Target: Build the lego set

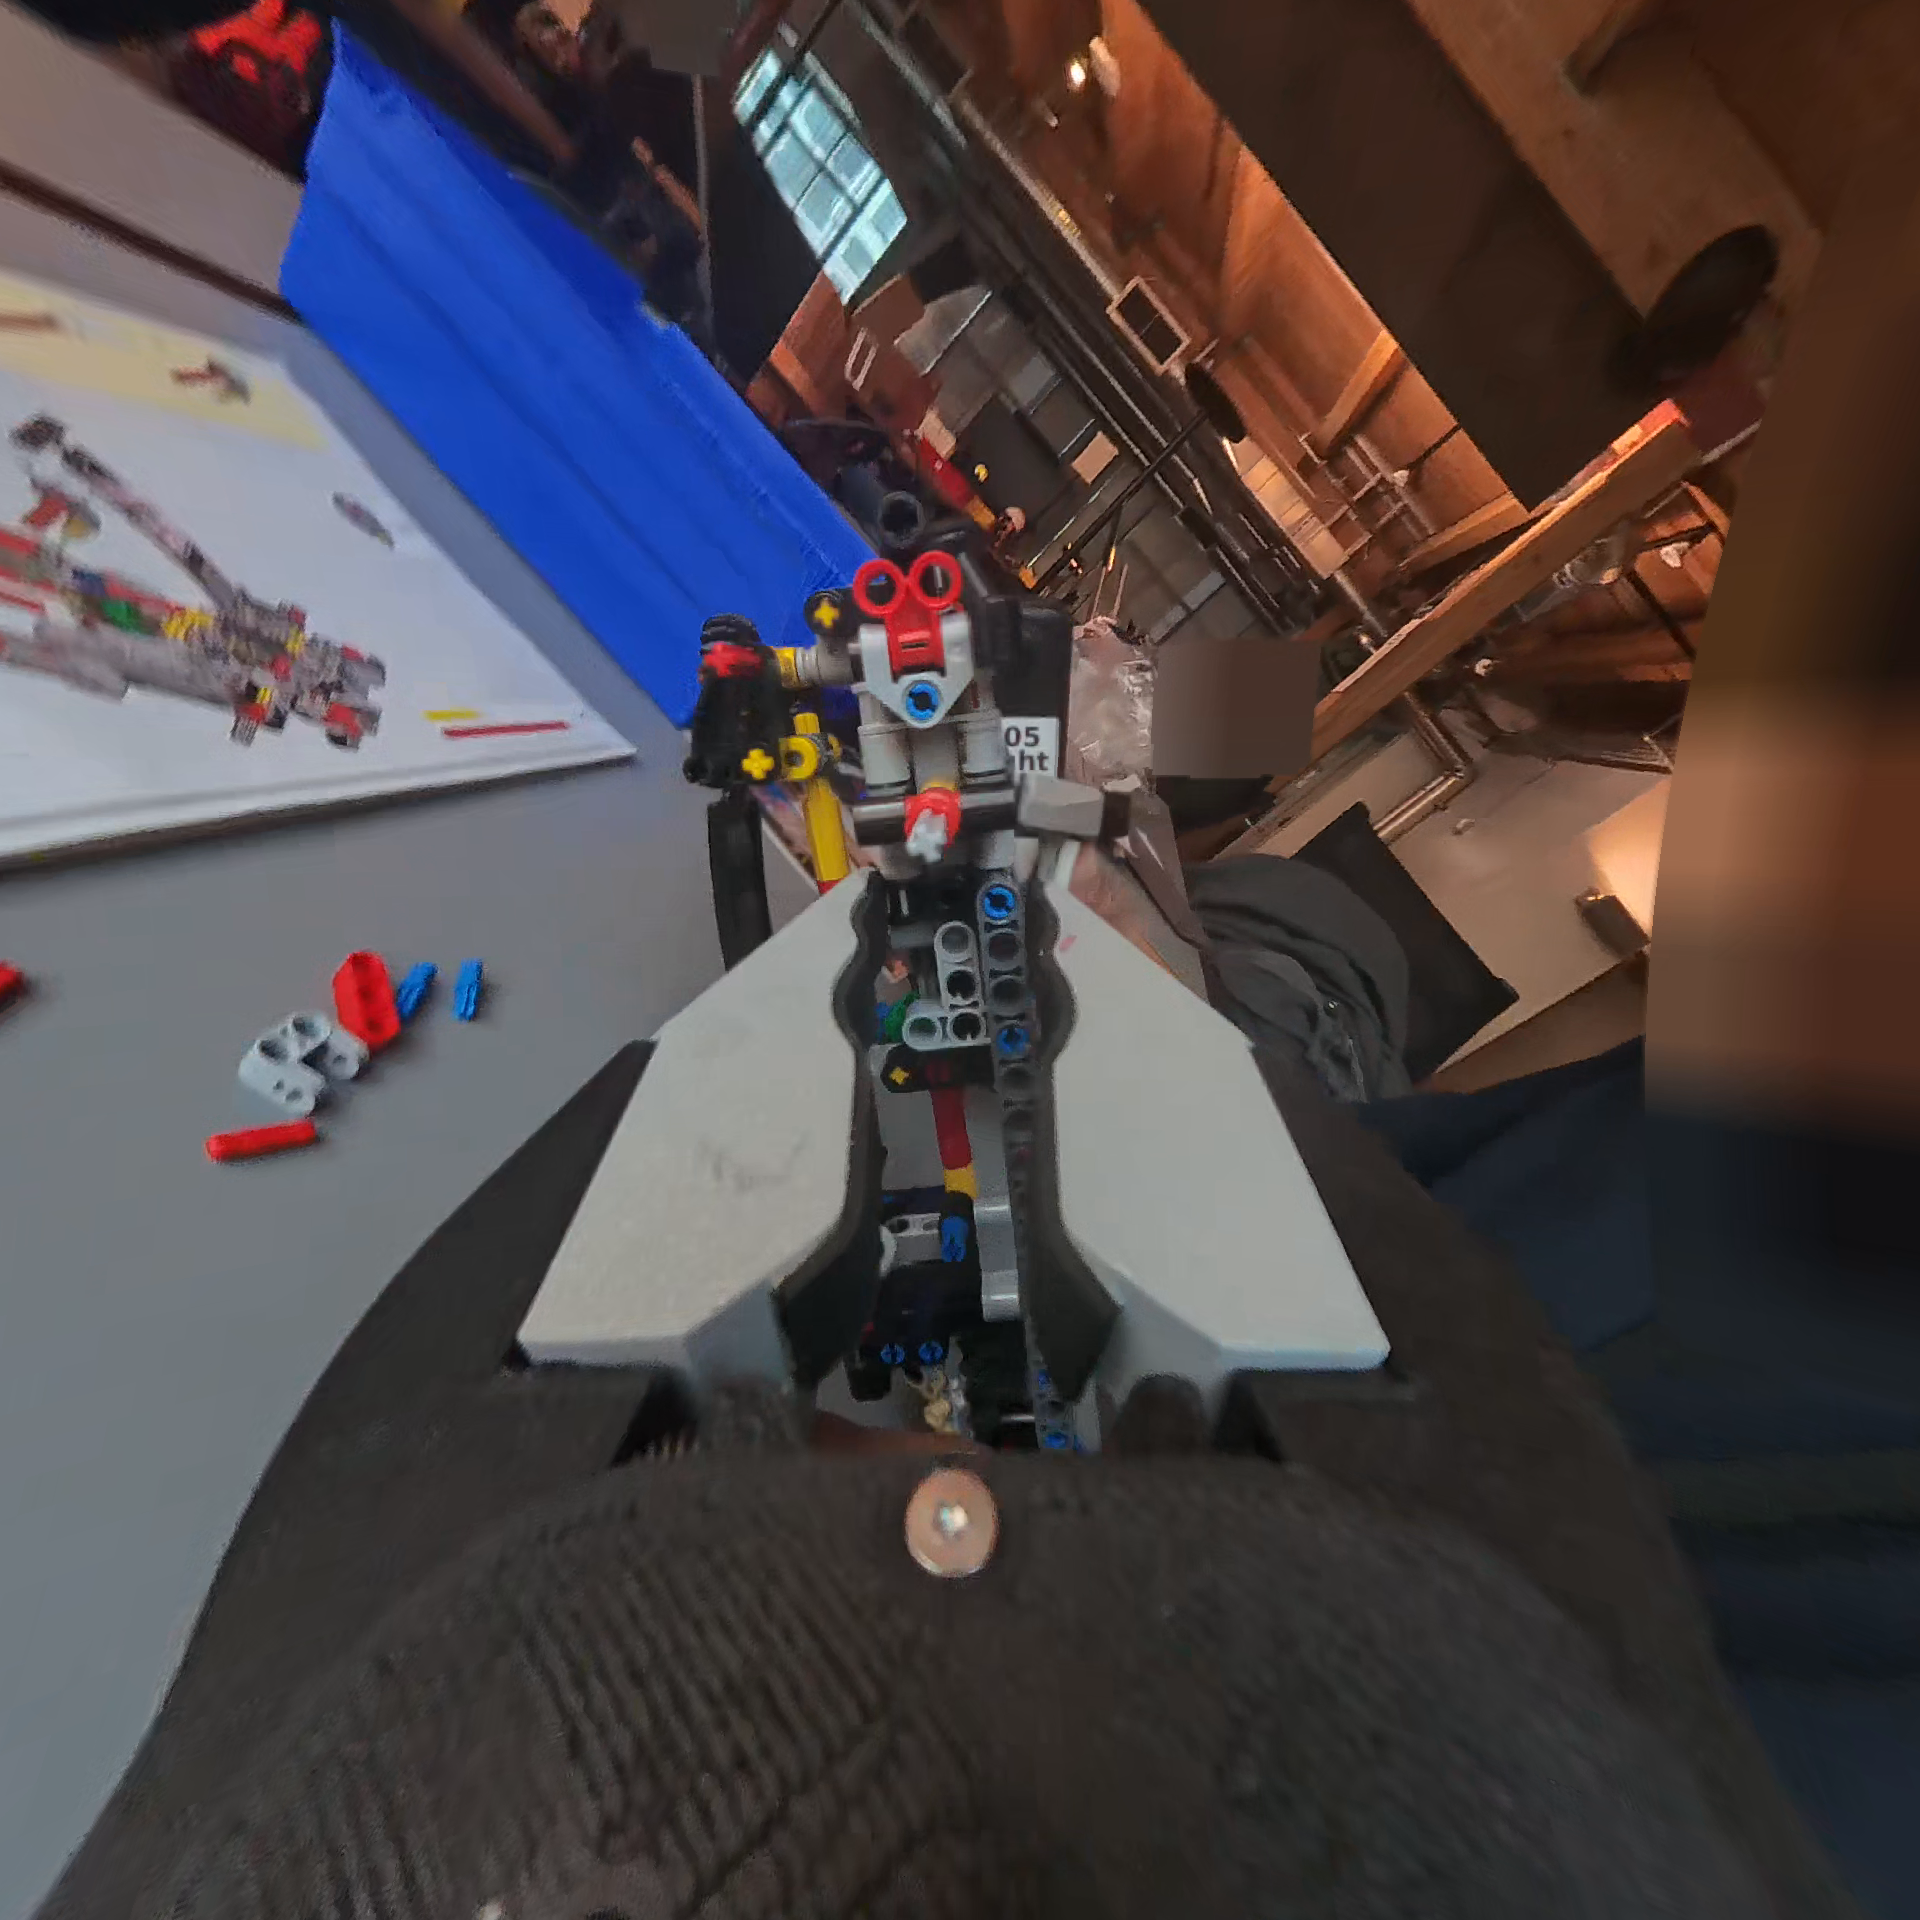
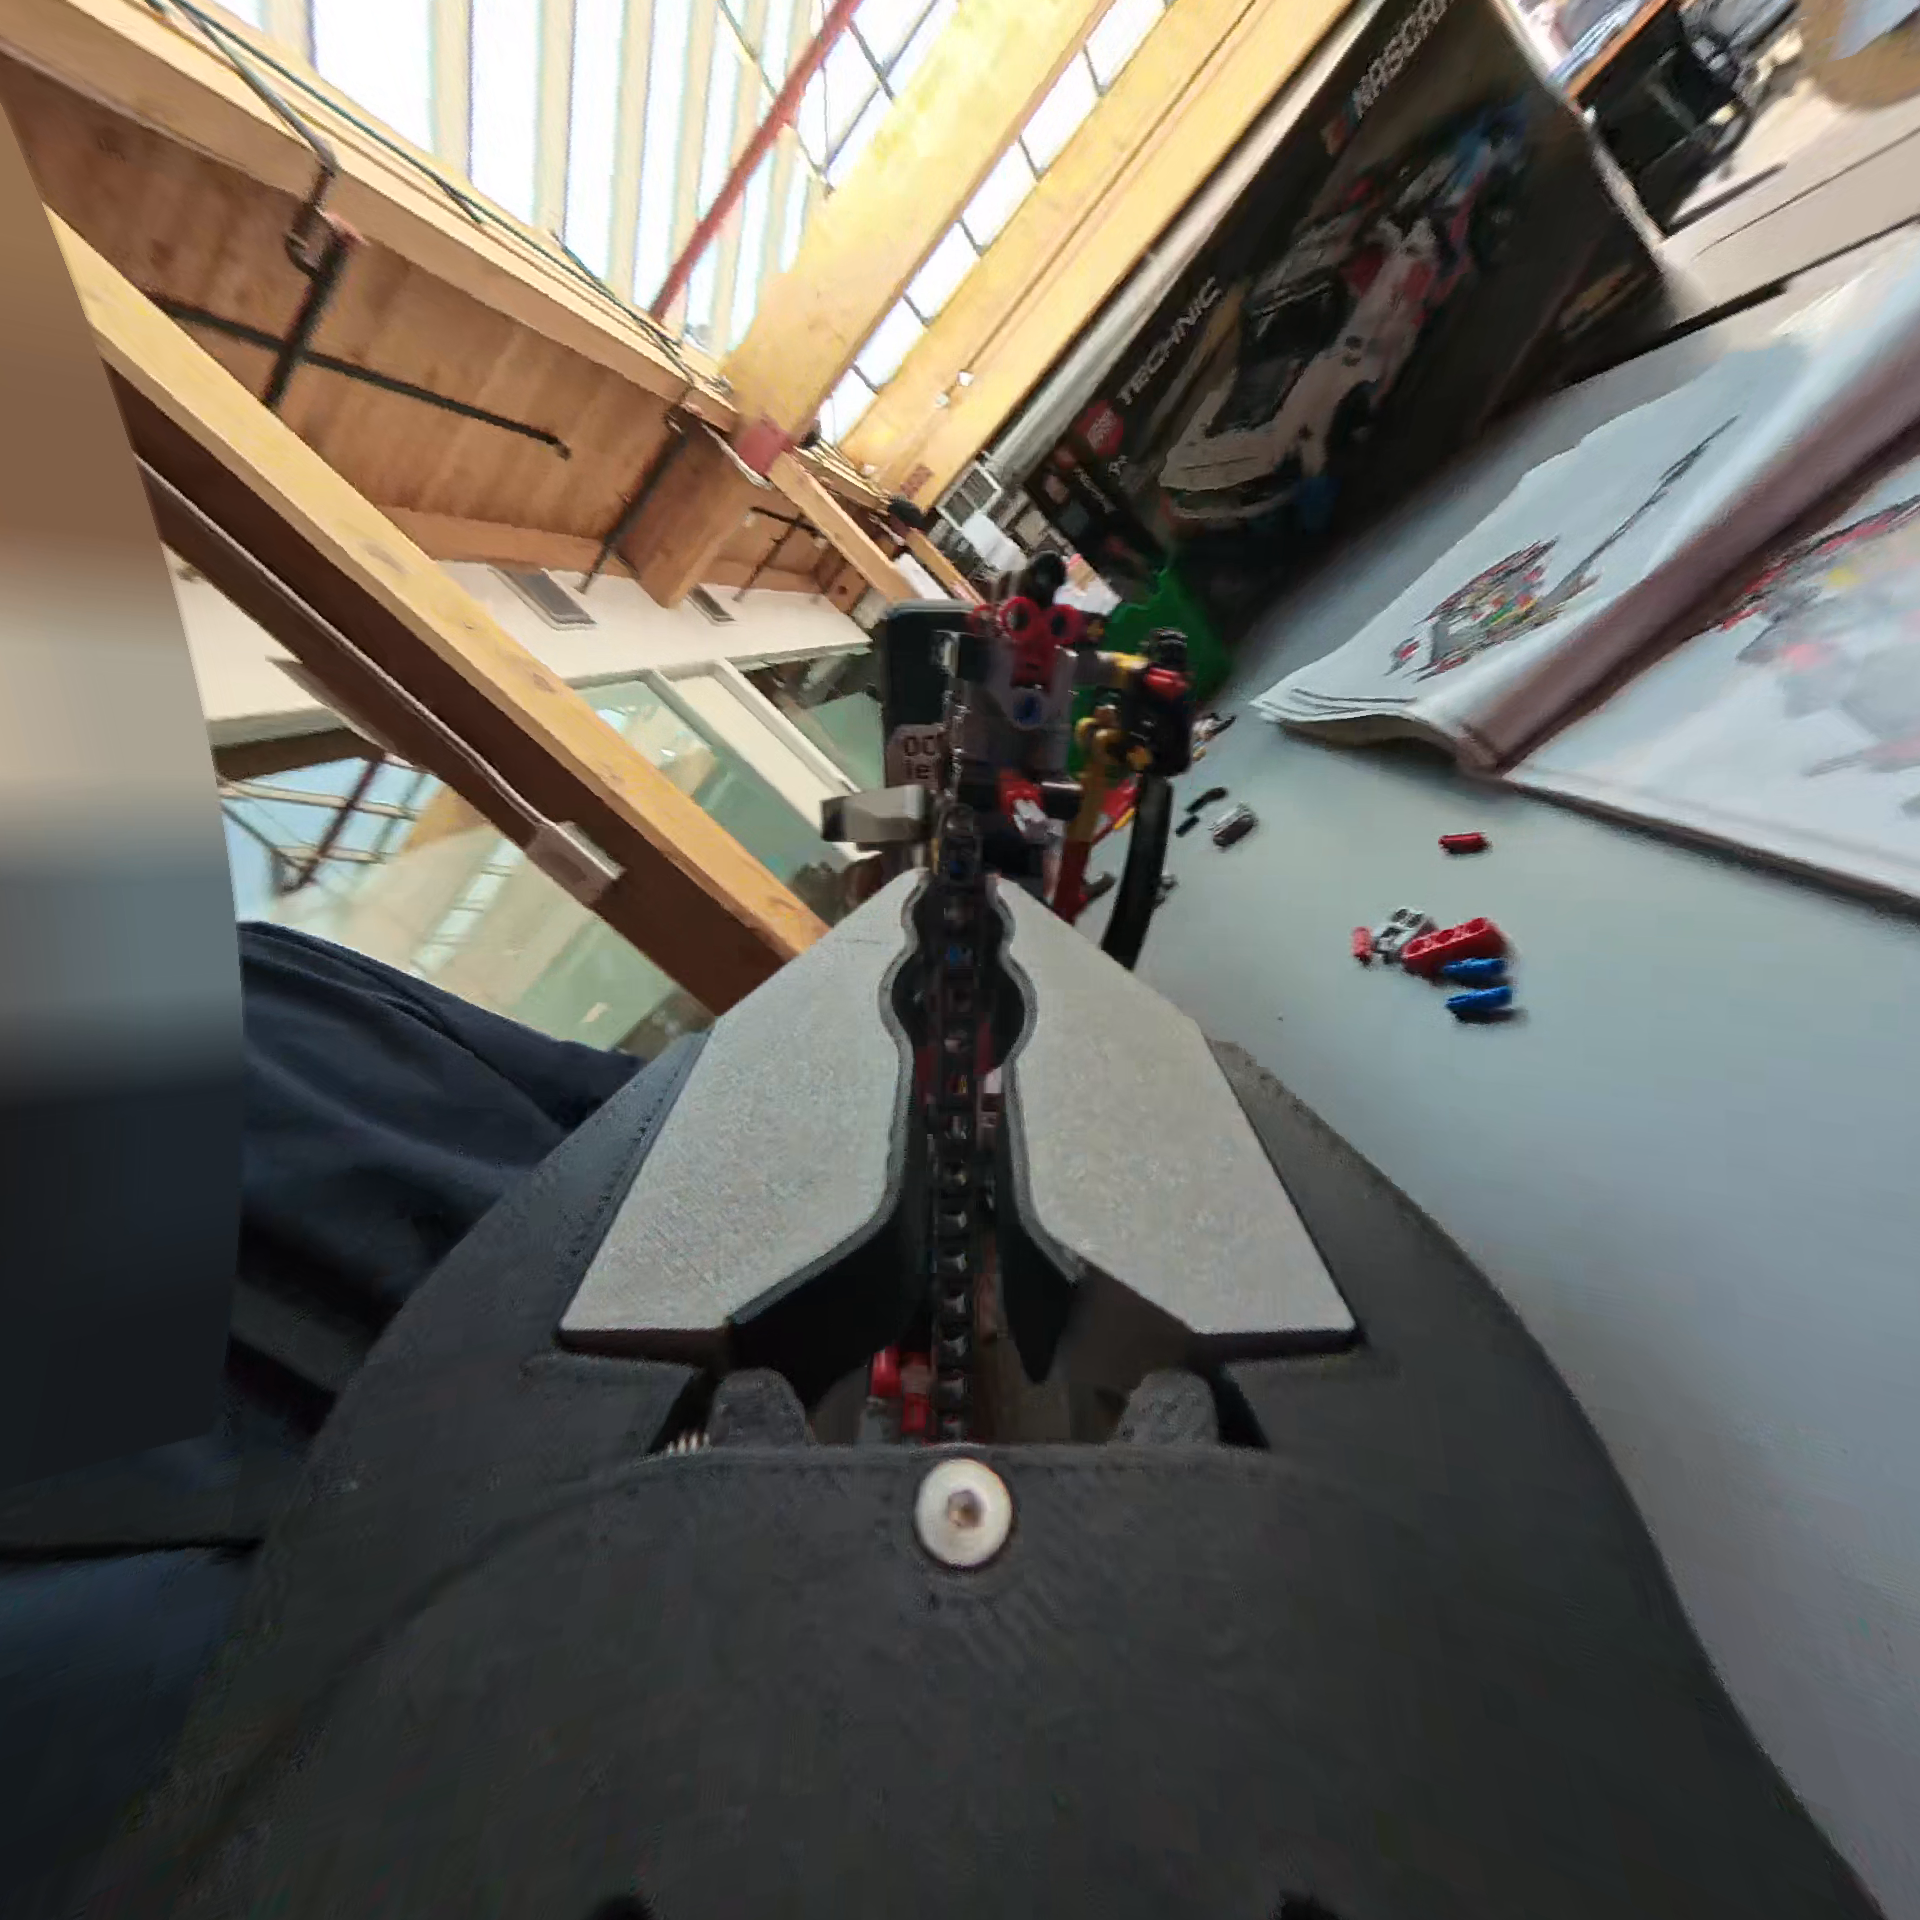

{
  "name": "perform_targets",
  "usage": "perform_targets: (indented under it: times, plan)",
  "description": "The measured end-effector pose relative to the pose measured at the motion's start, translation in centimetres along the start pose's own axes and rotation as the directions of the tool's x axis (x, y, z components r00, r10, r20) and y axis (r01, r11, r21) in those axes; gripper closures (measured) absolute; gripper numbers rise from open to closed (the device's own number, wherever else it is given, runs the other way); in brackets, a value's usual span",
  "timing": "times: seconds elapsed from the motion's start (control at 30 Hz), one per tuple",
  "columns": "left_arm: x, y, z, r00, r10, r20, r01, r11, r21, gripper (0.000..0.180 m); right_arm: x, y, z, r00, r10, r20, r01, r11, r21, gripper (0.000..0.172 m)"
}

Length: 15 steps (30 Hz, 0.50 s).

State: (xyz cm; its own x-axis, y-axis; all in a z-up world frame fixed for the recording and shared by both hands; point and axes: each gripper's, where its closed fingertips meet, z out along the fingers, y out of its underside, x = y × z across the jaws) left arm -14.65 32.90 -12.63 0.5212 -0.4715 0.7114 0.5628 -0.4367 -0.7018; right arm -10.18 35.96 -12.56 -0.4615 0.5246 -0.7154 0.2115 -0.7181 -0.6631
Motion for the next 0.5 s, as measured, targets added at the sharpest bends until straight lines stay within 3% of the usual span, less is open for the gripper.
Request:
perform_targets:
  times: [0.17,0.3,0.5]
  plan:
    - [2.6,-1.0,-0.2,0.988,0.146,-0.041,-0.144,0.988,0.050,0.157,-1.9,-0.3,0.8,0.994,-0.112,0.017,0.111,0.993,0.031,0.169]
    - [3.5,-0.8,-0.3,0.979,0.199,-0.042,-0.198,0.980,0.031,0.157,-2.8,0.0,1.8,0.991,-0.088,0.102,0.082,0.995,0.061,0.168]
    - [4.3,0.3,-0.5,0.968,0.246,-0.037,-0.249,0.965,-0.086,0.154,-3.7,0.2,2.5,0.984,-0.074,0.164,0.065,0.996,0.064,0.168]
